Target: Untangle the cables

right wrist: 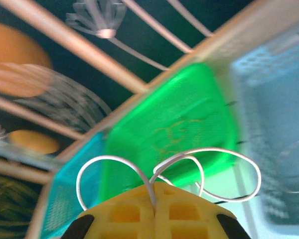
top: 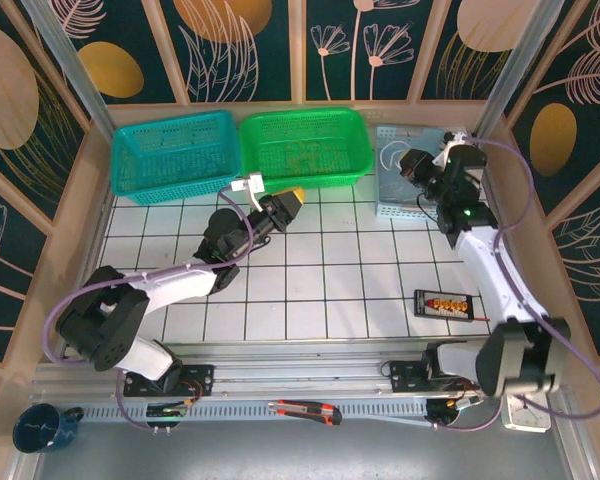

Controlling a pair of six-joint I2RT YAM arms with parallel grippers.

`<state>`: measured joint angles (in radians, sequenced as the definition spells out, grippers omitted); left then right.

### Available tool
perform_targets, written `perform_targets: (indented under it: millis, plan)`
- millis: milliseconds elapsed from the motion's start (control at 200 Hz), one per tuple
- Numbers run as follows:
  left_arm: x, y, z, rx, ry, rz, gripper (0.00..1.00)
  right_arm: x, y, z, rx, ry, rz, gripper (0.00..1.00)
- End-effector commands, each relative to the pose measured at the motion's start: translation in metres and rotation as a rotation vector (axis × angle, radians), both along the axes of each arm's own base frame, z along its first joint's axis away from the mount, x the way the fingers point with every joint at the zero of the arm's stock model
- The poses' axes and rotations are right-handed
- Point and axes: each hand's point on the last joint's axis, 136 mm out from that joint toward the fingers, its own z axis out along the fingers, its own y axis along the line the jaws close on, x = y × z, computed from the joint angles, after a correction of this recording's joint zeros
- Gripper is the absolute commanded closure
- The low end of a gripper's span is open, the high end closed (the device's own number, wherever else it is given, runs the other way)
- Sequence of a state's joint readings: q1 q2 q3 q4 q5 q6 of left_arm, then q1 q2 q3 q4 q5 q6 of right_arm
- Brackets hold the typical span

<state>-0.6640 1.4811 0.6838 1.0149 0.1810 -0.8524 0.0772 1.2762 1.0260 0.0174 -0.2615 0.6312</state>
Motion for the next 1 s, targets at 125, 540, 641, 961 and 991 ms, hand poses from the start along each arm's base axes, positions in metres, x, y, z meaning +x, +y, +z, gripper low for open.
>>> perform_targets:
  millis: [125, 540, 641, 961, 991]
  plan:
    - [0.0, 0.02, -0.014, 0.12, 0.062, 0.055, 0.45, 0.052, -0.047, -0.076, -0.119, 0.146, -0.129, 0.98]
    - [0.002, 0.086, -0.012, 0.194, 0.084, 0.213, 0.11, 0.048, -0.045, -0.037, -0.148, 0.056, -0.09, 0.25]
    - [0.002, 0.117, -0.009, 0.262, 0.065, 0.343, 0.01, 0.027, -0.043, -0.026, -0.169, -0.001, -0.075, 0.08]
    - [-0.004, 0.248, 0.013, 0.472, -0.091, 0.913, 0.01, -0.02, -0.074, -0.032, -0.354, -0.133, -0.294, 0.01]
    - [-0.004, 0.258, 0.012, 0.492, -0.097, 0.956, 0.01, -0.025, -0.077, -0.039, -0.364, -0.14, -0.319, 0.01]
